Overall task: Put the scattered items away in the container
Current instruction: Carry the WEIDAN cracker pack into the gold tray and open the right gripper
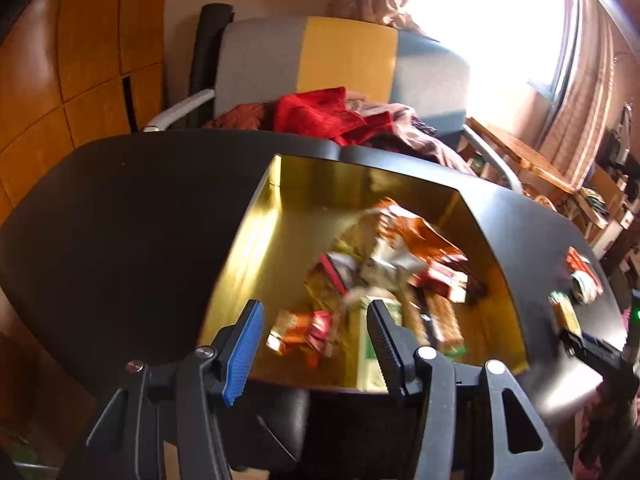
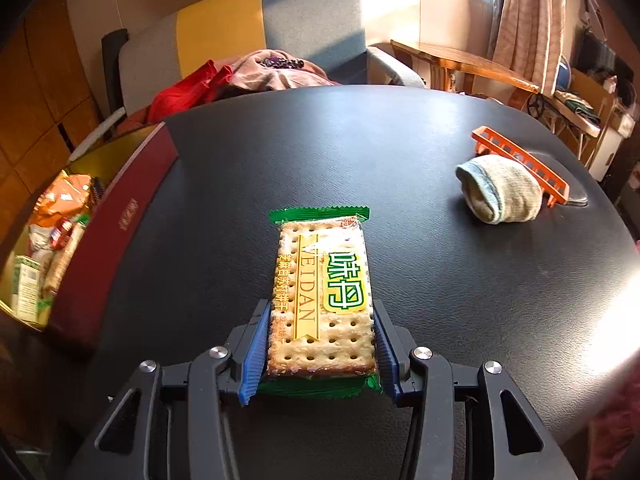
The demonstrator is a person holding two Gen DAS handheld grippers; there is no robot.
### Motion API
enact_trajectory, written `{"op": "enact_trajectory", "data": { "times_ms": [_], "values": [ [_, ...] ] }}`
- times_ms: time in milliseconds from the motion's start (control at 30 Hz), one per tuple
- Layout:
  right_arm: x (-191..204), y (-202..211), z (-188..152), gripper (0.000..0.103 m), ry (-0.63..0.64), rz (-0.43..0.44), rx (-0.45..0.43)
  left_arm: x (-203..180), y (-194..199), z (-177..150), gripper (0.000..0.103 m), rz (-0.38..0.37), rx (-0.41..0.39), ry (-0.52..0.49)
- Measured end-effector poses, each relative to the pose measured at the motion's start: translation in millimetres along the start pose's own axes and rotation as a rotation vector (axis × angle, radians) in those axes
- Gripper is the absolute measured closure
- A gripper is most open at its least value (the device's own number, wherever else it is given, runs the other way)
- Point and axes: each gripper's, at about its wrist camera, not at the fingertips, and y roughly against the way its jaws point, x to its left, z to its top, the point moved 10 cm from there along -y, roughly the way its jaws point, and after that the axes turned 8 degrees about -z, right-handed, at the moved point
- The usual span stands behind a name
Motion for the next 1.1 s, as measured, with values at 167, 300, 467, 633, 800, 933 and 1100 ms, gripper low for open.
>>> {"op": "enact_trajectory", "data": {
  "times_ms": [167,300,467,633,800,933,1100],
  "values": [
    [43,30,30,0.055,0.025,0.126,-0.071,-20,3,-8,0.048,-0.050,0.002,-0.015],
    [105,58,55,0.055,0.103,0.260,-0.136,-29,5,-11,0.047,-0.064,0.002,-0.028],
    [183,68,61,0.055,0.202,0.370,-0.144,-30,7,-15,0.046,-0.072,0.006,-0.015],
    [239,47,50,0.055,0.264,0.404,-0.082,-26,6,-22,0.045,-0.085,0.019,0.005],
    [263,31,45,0.055,0.285,0.414,-0.043,-22,4,-24,0.045,-0.085,0.022,0.017],
    [272,22,44,0.055,0.300,0.416,-0.020,-21,4,-24,0.045,-0.085,0.021,0.025],
    [270,16,41,0.054,0.293,0.417,0.009,-24,4,-25,0.045,-0.086,0.024,0.022]
  ]
}}
